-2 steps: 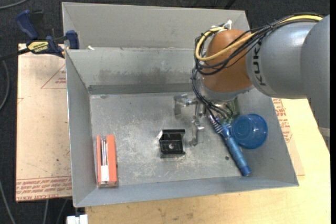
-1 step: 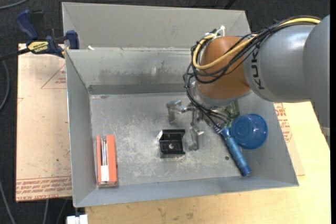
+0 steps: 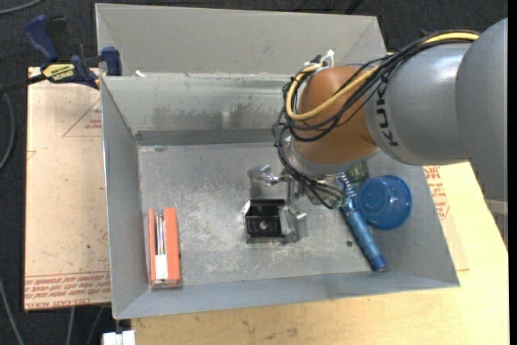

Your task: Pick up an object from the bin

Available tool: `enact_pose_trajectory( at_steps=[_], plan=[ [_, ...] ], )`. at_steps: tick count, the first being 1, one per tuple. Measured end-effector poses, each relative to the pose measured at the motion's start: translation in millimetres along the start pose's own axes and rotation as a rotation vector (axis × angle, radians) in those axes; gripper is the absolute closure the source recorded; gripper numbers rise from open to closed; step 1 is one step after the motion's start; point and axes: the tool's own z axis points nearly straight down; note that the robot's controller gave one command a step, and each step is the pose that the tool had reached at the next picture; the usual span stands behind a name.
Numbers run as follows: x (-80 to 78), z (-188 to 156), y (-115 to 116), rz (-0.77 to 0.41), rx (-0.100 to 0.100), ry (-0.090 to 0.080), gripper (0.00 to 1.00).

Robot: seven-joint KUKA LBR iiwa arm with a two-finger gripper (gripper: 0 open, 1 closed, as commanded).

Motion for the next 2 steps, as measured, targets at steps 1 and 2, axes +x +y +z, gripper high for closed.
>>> enact_pose_trajectory(
  at_steps=[1, 2],
  plan=[
    [-27.5, 3.0, 58.1, -0.456, 0.006, -0.014, 1.0],
    [-27.4, 3.0, 57.9, -0.455, 0.006, -0.014, 1.0]
  ],
)
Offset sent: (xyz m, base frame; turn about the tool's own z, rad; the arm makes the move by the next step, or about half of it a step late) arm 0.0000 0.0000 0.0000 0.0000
